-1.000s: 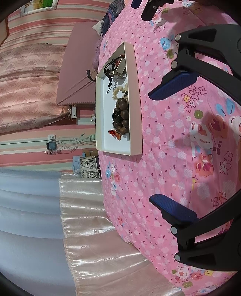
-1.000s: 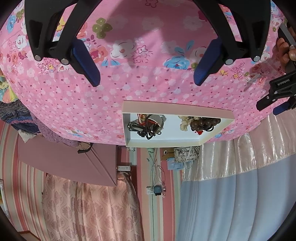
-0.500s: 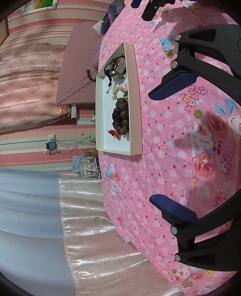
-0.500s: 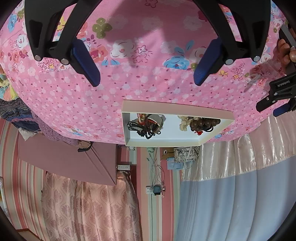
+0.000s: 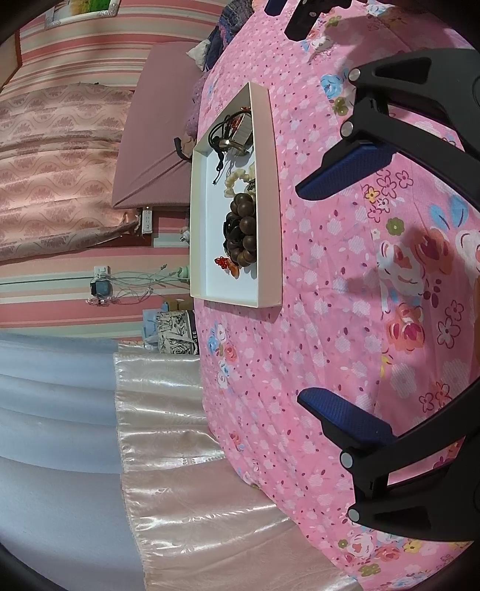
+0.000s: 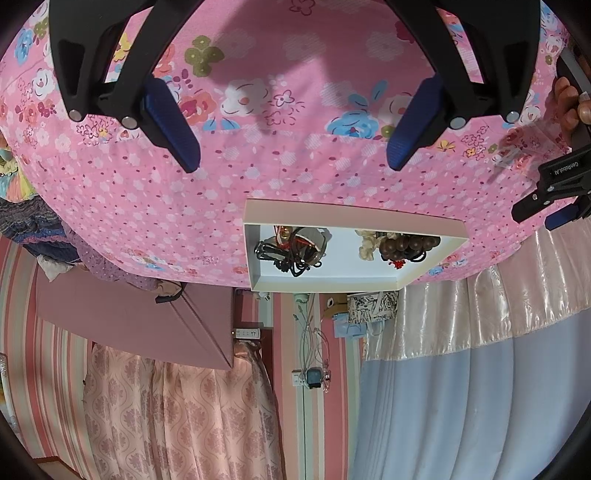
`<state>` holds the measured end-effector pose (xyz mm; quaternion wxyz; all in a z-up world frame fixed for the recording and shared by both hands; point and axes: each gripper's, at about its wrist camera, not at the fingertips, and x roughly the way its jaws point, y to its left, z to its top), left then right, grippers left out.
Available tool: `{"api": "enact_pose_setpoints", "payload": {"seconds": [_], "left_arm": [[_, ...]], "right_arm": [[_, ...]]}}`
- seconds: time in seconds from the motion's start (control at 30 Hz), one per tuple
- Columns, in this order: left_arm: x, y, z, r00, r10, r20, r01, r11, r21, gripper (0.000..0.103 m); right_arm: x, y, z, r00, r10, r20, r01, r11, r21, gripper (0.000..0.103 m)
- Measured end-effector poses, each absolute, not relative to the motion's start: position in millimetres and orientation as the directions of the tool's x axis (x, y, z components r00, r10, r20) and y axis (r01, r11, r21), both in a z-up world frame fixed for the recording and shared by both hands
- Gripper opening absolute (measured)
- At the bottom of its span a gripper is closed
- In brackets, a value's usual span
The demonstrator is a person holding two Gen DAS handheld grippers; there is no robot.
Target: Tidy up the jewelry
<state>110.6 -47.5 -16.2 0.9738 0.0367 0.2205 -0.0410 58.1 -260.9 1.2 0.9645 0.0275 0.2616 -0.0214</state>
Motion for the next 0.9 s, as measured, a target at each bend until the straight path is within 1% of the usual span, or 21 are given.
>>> {"api": "enact_pose_setpoints", "payload": {"seconds": [0.9], "left_arm": [[109.9, -47.6, -15.8, 0.900, -0.061, -0.433, 0.093, 0.994, 0.053, 0.100]], "right_arm": [[58.1, -260.6, 1.0, 0.862, -0.029, -0.507, 0.056, 0.998, 0.038, 0.101]]}}
